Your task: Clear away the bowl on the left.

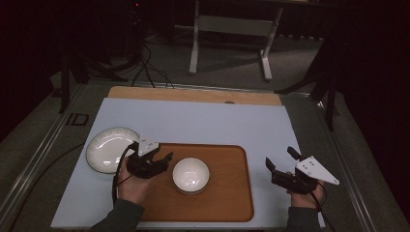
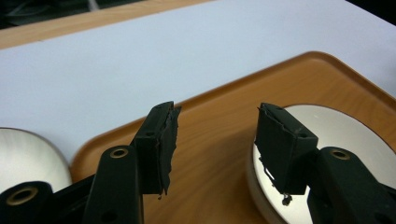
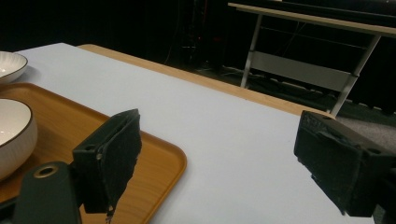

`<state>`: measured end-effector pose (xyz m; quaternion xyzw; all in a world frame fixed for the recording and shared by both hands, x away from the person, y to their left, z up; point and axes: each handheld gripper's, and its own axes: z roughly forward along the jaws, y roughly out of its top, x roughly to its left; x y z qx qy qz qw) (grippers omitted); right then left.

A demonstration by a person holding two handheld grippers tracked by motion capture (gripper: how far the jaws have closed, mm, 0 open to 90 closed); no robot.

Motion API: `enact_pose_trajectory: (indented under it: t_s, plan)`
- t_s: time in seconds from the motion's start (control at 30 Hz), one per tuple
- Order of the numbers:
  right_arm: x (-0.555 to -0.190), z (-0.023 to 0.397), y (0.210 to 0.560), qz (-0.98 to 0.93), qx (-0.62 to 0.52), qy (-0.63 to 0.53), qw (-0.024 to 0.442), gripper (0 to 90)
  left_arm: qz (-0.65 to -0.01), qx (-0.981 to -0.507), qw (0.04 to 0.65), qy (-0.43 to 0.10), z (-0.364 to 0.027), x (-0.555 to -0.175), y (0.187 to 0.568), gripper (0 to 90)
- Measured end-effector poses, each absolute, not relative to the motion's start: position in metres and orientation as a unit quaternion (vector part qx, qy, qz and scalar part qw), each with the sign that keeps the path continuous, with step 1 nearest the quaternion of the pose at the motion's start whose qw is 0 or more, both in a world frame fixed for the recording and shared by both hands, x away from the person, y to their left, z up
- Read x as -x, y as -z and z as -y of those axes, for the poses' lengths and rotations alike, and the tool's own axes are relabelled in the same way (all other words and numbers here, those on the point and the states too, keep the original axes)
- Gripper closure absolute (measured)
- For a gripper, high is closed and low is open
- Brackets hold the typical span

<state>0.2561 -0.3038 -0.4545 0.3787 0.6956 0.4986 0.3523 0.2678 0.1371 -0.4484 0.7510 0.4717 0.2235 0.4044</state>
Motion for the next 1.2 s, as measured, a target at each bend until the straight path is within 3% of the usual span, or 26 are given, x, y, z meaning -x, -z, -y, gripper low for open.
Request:
enact_pose_trajectory:
  t_s: [0.63,1.2]
  plan:
    - [-0.256,0.306,0.454,-0.694,-0.383,-0.498,0.353,14.4,-0.504,-0.68,0.458,-0.271,-0.207,-0.255,0.421,46.1]
    - [-0.257,0.308,0.456,-0.694,-0.389,-0.492,0.353,14.4,-0.598,-0.606,0.4,-0.34,-0.275,-0.247,0.439,33.8]
